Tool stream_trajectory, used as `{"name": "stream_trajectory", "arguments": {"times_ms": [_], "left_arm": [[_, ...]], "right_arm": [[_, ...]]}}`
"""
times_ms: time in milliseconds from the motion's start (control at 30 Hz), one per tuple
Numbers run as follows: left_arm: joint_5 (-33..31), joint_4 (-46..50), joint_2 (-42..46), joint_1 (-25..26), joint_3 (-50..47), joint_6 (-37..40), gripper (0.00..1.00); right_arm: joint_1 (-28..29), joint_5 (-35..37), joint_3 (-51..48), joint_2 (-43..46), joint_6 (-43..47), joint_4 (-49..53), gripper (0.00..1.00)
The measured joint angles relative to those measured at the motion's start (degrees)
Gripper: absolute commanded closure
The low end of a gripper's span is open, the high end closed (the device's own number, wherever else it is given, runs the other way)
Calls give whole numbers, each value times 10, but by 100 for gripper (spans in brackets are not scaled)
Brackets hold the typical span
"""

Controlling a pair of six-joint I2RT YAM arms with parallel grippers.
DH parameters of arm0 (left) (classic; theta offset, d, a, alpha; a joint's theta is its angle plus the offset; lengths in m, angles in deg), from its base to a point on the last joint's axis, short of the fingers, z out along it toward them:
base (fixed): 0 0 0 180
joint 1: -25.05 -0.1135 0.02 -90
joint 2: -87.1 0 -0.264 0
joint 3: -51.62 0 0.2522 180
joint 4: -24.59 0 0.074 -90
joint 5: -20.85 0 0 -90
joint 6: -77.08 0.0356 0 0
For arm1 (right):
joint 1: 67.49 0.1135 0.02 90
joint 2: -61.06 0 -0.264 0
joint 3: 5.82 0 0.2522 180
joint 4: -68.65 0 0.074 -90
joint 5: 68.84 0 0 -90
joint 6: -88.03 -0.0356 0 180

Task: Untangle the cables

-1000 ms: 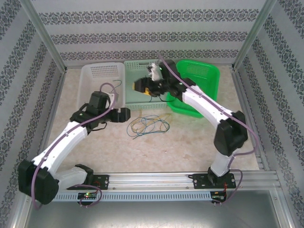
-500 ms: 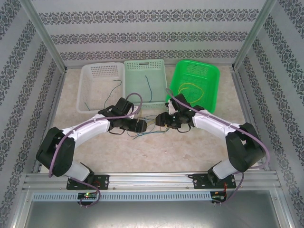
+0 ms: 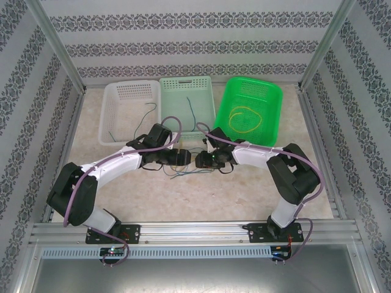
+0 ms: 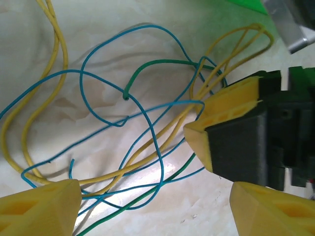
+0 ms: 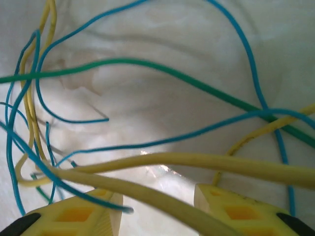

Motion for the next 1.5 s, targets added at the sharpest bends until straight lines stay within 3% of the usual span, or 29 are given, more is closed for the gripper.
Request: {"name": "stream_trajectory", "arguments": {"times_ms": [200,300,400,567,767,933,1233,1500], "left_arm": [[1,-4,-2,-3,0,-7,20],[2,-4,-6,-4,0,-9,20],[2,-6,-7,-9,0,-11,20],[2,-9,-7,-23,0,-12,20],[0,-15,-6,-37,3,-13,20],[-2,-24,-3,-37,8,-13,19],[-9,-57,27,-37,8,-24,19],[5,-94,13,-37,8,-39,30]], "right_arm": [[1,2,21,-23,-8,-42,62],[6,2,22,-27,-10,-55,86],[7,0,22,-28,-12,-55,99],[8,-2,22,-9,0,-18,100],[8,-14,60,85,41,65,100],[7,-31,120,164,69,92,100],[-6,-43,150,221,86,121,100],[-15,-62,169,249,84,114,100]]}}
